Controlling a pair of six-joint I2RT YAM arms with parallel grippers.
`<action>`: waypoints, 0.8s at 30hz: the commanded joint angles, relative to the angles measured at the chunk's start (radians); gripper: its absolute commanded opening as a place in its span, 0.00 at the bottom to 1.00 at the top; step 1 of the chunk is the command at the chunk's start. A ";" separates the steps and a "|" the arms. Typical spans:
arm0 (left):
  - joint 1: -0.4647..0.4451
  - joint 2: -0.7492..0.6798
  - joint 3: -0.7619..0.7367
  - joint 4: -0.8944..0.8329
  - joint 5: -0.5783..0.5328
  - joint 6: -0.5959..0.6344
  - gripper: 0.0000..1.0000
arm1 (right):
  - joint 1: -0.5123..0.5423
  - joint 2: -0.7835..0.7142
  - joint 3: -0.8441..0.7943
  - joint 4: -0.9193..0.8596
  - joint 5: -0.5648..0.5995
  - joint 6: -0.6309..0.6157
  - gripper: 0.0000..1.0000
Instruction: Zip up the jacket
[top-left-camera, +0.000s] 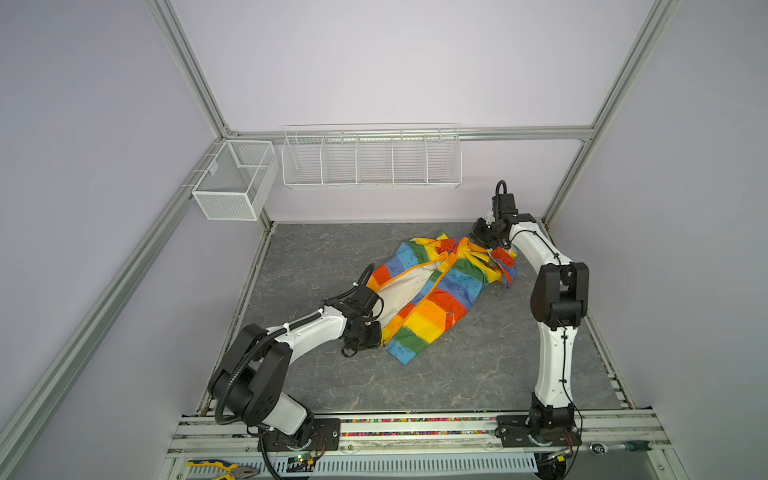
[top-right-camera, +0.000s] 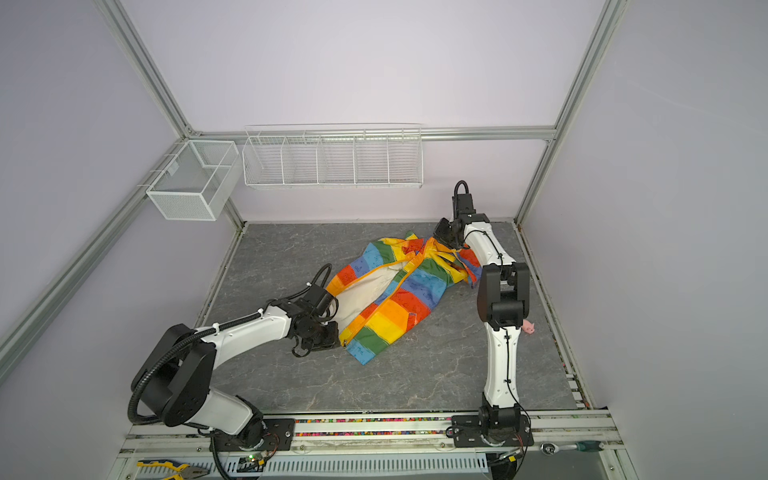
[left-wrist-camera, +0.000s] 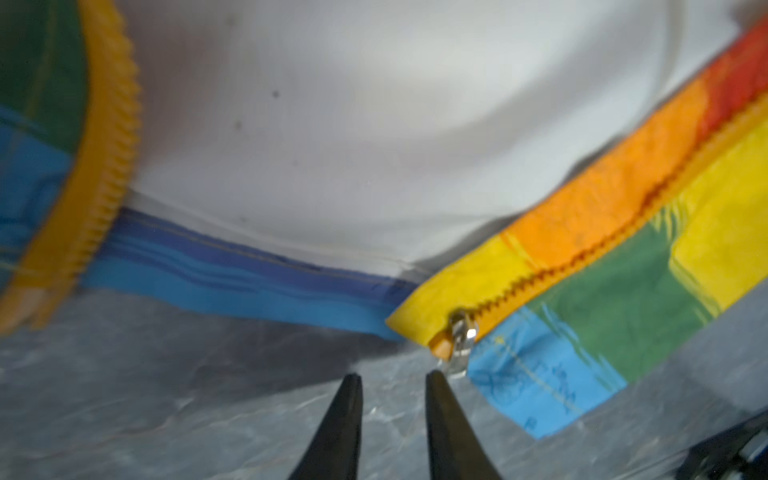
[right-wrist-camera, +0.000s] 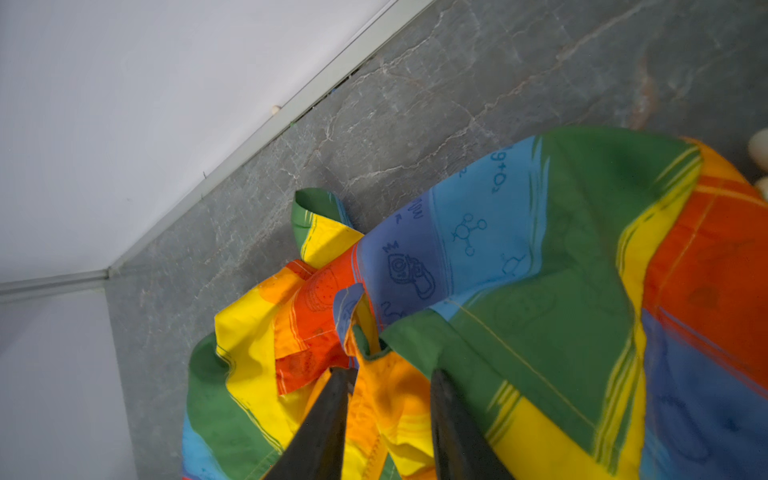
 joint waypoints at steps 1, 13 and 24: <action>0.016 -0.097 0.066 -0.100 -0.053 0.013 0.39 | 0.001 -0.062 -0.011 -0.039 0.018 -0.032 0.51; 0.183 -0.202 0.082 0.018 -0.273 -0.029 0.56 | 0.079 -0.426 -0.385 -0.040 0.144 -0.099 0.68; 0.245 0.083 0.111 0.171 -0.235 0.005 0.57 | 0.133 -0.419 -0.645 0.035 0.166 -0.101 0.64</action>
